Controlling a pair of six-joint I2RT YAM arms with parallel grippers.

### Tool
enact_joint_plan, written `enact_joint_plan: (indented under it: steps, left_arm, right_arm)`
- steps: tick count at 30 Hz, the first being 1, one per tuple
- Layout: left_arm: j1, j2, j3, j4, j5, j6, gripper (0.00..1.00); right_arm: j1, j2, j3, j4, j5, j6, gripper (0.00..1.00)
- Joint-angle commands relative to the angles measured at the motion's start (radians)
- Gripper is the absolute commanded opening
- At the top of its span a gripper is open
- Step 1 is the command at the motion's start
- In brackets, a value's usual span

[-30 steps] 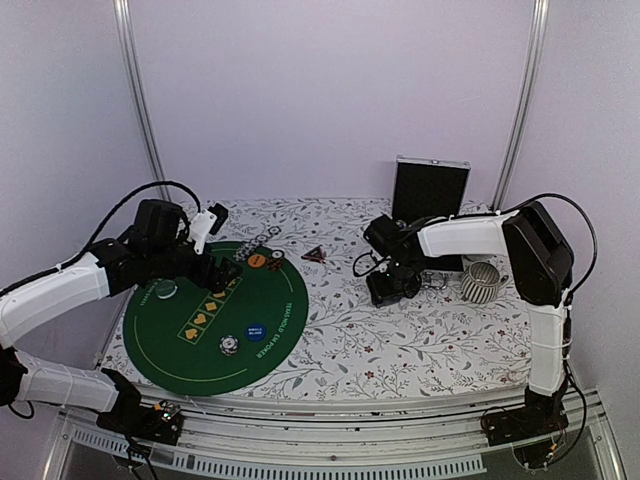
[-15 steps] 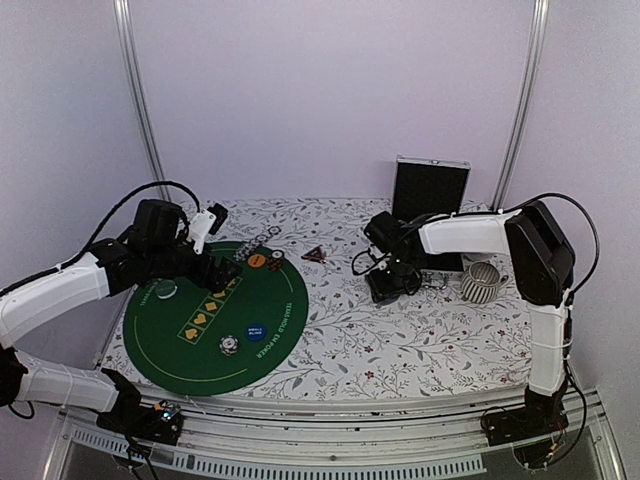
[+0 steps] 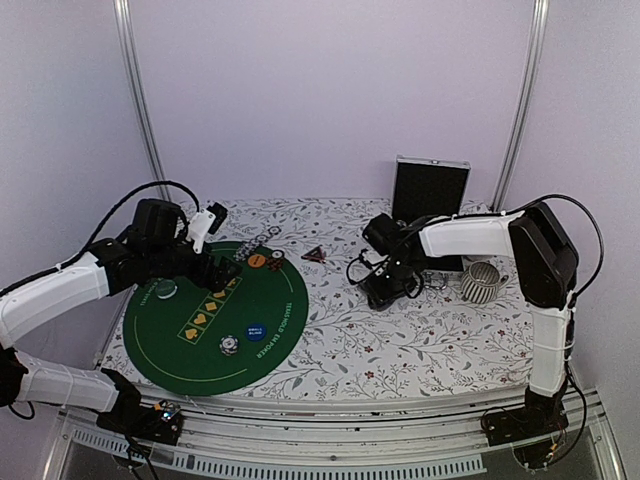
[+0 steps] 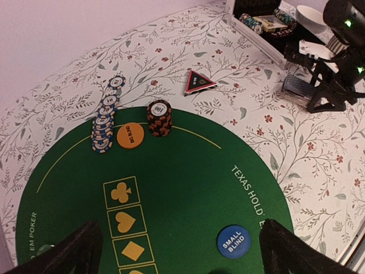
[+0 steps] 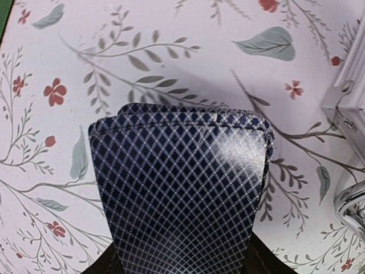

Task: Distribute texas hold em gaming equipment
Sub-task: Pick up the face-down deck piles from the center of the board.

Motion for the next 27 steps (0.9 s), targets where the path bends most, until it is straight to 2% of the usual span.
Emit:
enact_joint_plan:
  steps: [1, 8, 12, 14, 20, 24, 27]
  left_arm:
    - [0.017, -0.01, -0.015, 0.029, 0.037, 0.004, 0.98]
    - [0.026, -0.013, -0.011, 0.055, 0.119, -0.063, 0.95]
    - [0.028, 0.02, -0.026, 0.126, 0.281, -0.245, 0.83]
    - [0.027, 0.043, -0.069, 0.222, 0.401, -0.365, 0.81]
    - [0.023, 0.107, -0.23, 0.585, 0.564, -0.664, 0.89]
    - [0.0, 0.154, -0.277, 0.732, 0.66, -0.72, 0.96]
    - [-0.024, 0.194, -0.286, 0.762, 0.698, -0.699, 0.97]
  right_arm:
    - [0.039, -0.043, -0.009, 0.013, -0.043, -0.076, 0.52]
    - [0.108, -0.053, 0.008, 0.021, -0.054, -0.146, 0.52]
    - [0.166, -0.075, 0.009, 0.045, -0.041, -0.196, 0.52]
    - [0.203, -0.09, 0.006, 0.062, -0.025, -0.212, 0.52]
    - [0.327, -0.115, 0.037, 0.105, 0.024, -0.302, 0.52]
    - [0.388, -0.109, 0.066, 0.125, 0.053, -0.364, 0.52]
    - [0.414, -0.104, 0.096, 0.138, 0.062, -0.399, 0.52]
